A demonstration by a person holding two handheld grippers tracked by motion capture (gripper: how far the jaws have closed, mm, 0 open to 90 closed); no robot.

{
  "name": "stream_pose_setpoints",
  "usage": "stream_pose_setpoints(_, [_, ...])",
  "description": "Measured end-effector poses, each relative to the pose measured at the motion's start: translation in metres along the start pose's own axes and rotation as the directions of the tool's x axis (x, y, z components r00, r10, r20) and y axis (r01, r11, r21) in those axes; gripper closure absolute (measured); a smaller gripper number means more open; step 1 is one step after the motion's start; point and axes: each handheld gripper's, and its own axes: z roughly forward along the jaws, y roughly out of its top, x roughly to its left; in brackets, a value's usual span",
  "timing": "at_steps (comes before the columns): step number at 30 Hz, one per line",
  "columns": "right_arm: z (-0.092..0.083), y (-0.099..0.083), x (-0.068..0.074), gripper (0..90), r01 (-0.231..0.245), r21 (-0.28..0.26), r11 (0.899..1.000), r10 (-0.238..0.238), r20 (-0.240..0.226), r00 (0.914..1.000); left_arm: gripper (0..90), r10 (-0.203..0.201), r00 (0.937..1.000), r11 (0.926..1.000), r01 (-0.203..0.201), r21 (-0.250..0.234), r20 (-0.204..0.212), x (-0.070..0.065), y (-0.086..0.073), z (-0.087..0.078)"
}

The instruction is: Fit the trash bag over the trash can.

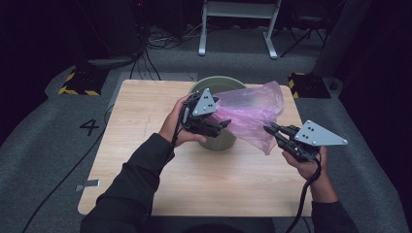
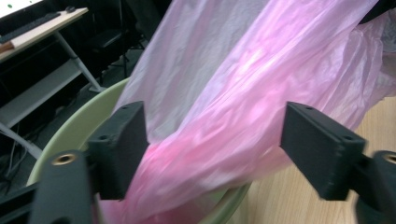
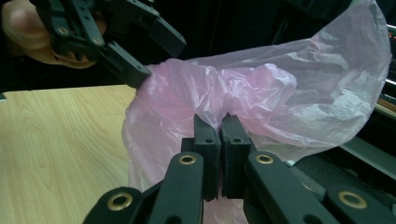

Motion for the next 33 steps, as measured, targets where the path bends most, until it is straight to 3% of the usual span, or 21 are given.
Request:
stream_pose_setpoints(3, [0.001, 0.007, 0.004, 87.5, 0.009, -0.003, 1.000, -0.009, -0.011, 0.9999, 43.4, 0.058, 0.9983, 0.9979, -0.058, 0.029, 0.001, -0.006, 0.003, 0.003])
stream_pose_setpoints(4, [0.003, 0.011, 0.007, 87.0, 0.018, -0.009, 1.000, -0.018, -0.022, 0.9996, 54.7, 0.093, 0.9956, 0.9940, -0.092, 0.060, -0.015, -0.009, 0.004, 0.004])
stream_pose_setpoints(6, [0.003, 0.013, 0.009, 86.5, 0.024, -0.010, 1.000, -0.024, -0.027, 0.9993, 59.7, 0.104, 0.9945, 0.9924, -0.103, 0.067, -0.008, -0.010, 0.003, 0.004])
stream_pose_setpoints(8, [0.004, 0.016, 0.013, 85.2, 0.035, -0.014, 0.999, -0.036, -0.035, 0.9988, 71.0, 0.118, 0.9928, 0.9912, -0.117, 0.062, -0.017, -0.010, 0.001, 0.002])
stream_pose_setpoints(10, [0.003, 0.018, 0.017, 77.2, 0.036, -0.020, 0.999, -0.037, -0.049, 0.9981, 82.0, 0.120, 0.9926, 0.9917, -0.119, 0.048, -0.016, -0.009, -0.001, -0.001])
stream_pose_setpoints(12, [0.002, 0.018, 0.018, 75.4, 0.039, -0.024, 0.999, -0.040, -0.056, 0.9976, 87.5, 0.114, 0.9933, 0.9929, -0.113, 0.038, -0.020, -0.008, -0.004, -0.006])
stream_pose_setpoints(13, [0.002, 0.019, 0.018, 73.1, 0.042, -0.028, 0.999, -0.044, -0.063, 0.9970, 87.5, 0.114, 0.9932, 0.9929, -0.114, 0.033, -0.019, -0.007, -0.006, -0.008])
stream_pose_setpoints(14, [0.001, 0.019, 0.020, 63.5, 0.042, -0.027, 0.999, -0.043, -0.068, 0.9968, 88.8, 0.108, 0.9938, 0.9939, -0.108, 0.022, -0.024, -0.006, -0.010, -0.013])
stream_pose_setpoints(21, [-0.008, 0.013, 0.015, 48.3, 0.020, -0.033, 0.999, -0.022, -0.071, 0.9972, 88.9, 0.070, 0.9973, 0.9974, -0.070, -0.018, -0.022, -0.002, -0.027, -0.024])
stream_pose_setpoints(28, [-0.017, -0.001, -0.002, 39.1, -0.091, -0.029, 0.995, 0.090, -0.028, 0.9956, 88.2, 0.022, 0.9996, 0.9988, -0.023, -0.044, -0.016, 0.004, -0.045, -0.030])
stream_pose_setpoints(33, [-0.004, -0.001, -0.009, 31.6, -0.177, -0.010, 0.984, 0.176, -0.079, 0.9812, 86.8, 0.018, 0.9997, 0.9987, -0.019, -0.047, -0.019, 0.003, -0.047, -0.031])
